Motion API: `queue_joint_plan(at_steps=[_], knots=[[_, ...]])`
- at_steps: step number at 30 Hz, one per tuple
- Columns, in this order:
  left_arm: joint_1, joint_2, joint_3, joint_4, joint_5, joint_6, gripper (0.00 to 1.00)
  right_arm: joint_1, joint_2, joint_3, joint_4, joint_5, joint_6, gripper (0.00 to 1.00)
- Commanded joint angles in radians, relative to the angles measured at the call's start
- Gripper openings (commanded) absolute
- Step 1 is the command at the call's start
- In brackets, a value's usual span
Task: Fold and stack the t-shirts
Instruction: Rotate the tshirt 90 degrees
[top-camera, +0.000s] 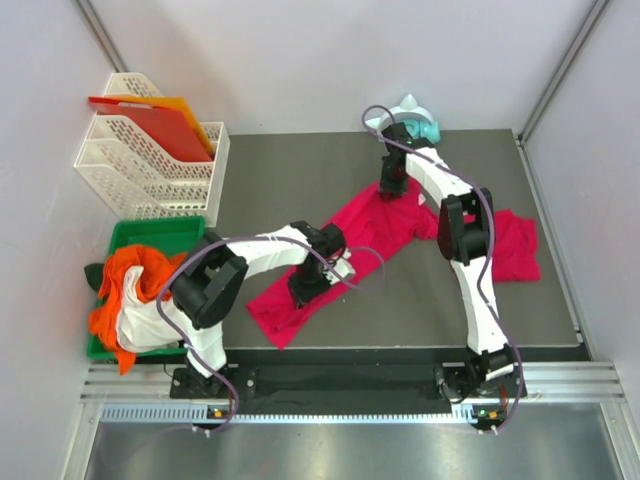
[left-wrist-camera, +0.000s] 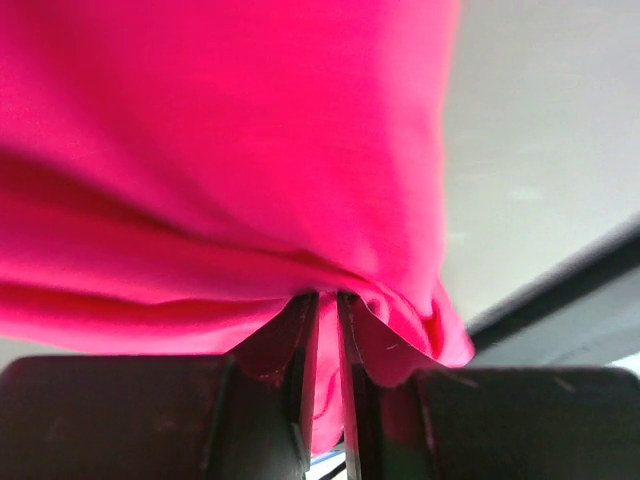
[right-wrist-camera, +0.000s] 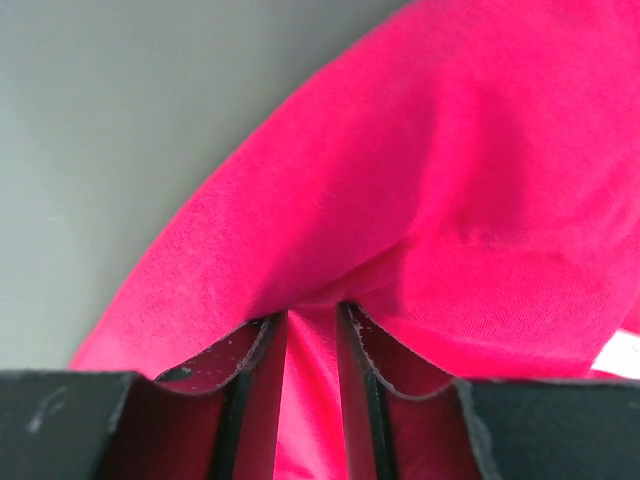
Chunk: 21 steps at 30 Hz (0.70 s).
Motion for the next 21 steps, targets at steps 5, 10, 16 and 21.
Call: queue_joint_plan(at_steps=[5, 10, 16, 21], knots=[[-0.175, 0.093, 0.127, -0.075, 0.077, 0.038, 0.18, 0.085, 0.104, 0.124, 0.060, -0.119, 0.012, 0.29], [-0.250, 0.197, 0.257, -0.085, 0.086, 0.055, 0.17, 0.140, 0.117, 0.122, 0.073, -0.157, 0.006, 0.30], [-0.328, 0.306, 0.415, -0.100, 0.095, 0.093, 0.17, 0.186, 0.148, 0.144, 0.111, -0.272, -0.010, 0.31], [-0.380, 0.346, 0.483, -0.097, 0.090, 0.154, 0.17, 0.200, 0.157, 0.141, 0.123, -0.350, -0.057, 0.32]])
